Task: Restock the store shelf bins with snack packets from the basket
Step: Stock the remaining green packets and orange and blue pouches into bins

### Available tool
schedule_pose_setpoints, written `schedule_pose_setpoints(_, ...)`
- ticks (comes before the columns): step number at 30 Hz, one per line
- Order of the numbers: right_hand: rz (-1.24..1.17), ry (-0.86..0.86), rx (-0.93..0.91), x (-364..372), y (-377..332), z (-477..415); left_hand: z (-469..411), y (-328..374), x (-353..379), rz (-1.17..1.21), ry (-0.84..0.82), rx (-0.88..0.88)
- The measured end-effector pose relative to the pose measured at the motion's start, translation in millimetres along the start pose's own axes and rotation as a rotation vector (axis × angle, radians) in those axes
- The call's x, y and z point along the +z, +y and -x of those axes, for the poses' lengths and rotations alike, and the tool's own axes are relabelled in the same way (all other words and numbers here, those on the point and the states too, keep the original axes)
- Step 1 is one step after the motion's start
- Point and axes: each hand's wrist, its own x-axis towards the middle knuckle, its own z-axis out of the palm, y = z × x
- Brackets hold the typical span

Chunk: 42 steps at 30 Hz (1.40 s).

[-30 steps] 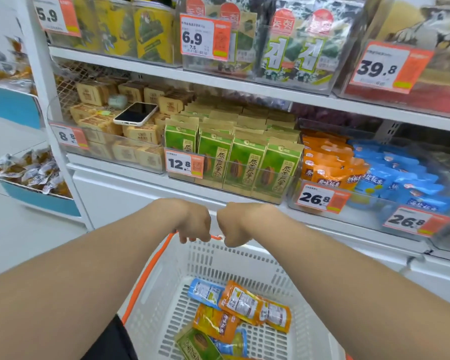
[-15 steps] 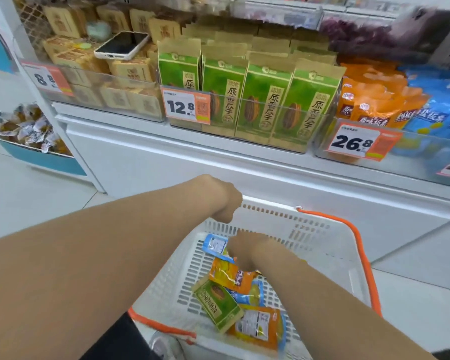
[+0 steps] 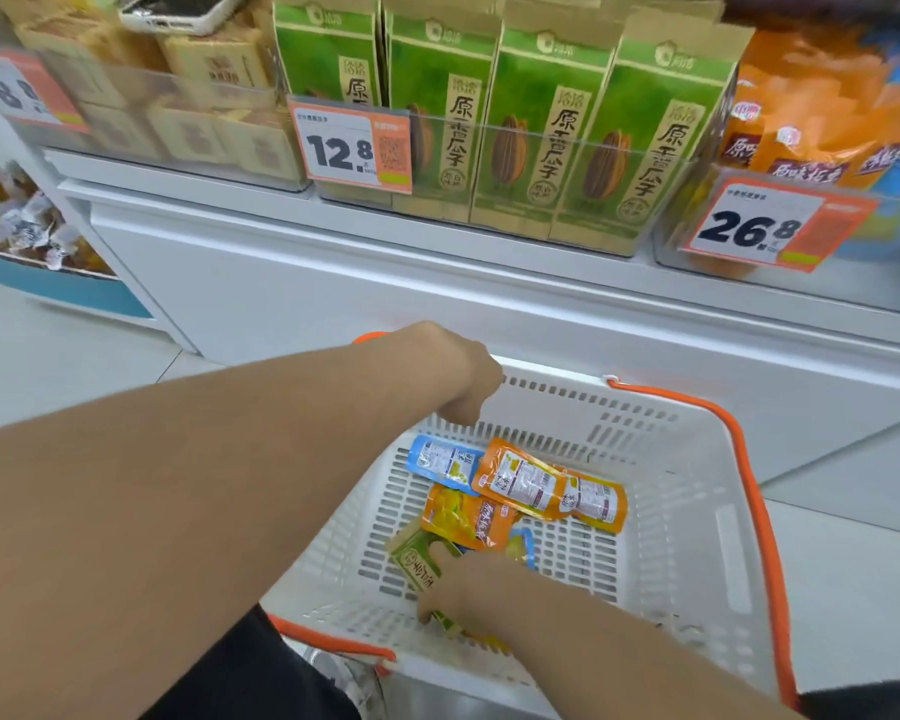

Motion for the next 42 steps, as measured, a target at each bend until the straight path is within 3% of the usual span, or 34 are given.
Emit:
schedule_pose_setpoints(3, 0.098, -0.067, -0.1, -14, 2, 16, 1, -2, -2, -0.007, 0.003, -0.017)
schedule_pose_setpoints(6, 0.025, -0.041, -0.199, -43, 7, 29, 9, -5, -11, 0.031, -0.001, -0.052)
schedule_pose_setpoints(12, -0.453, 0.006, -0.288, -102, 23, 69, 34, -12, -35, 0.086, -0.003, -0.095)
schedule_pose_setpoints(20, -0.946, 0.357, -0.276, -142, 33, 130, 81, -16, -58, 0.205, -0.044, -0.137)
schedule_pose_setpoints(23, -0.903, 0.454, -0.286, -165, 32, 167, 93, -22, -57, 0.319, -0.093, -0.125)
schedule_pose_setpoints(27, -0.764, 0.658, -0.168, -200, 29, 216, 105, -29, -59, 0.633, -0.061, -0.059)
schedule_pose_setpoints(31, -0.56, 0.754, -0.068, -226, 33, 254, 117, -36, -65, 1.014, 0.159, -0.012)
schedule_pose_setpoints(34, -0.54, 0.829, -0.079, -247, 39, 271, 125, -40, -69, 1.258, 0.423, -0.018)
schedule_pose_setpoints(38, -0.529, 0.866, -0.083, -279, 48, 285, 127, -38, -74, 1.479, 0.649, -0.008)
schedule_pose_setpoints(42, -0.391, 1.117, -0.06, -295, 49, 285, 122, -29, -87, 1.62, 0.914, -0.032)
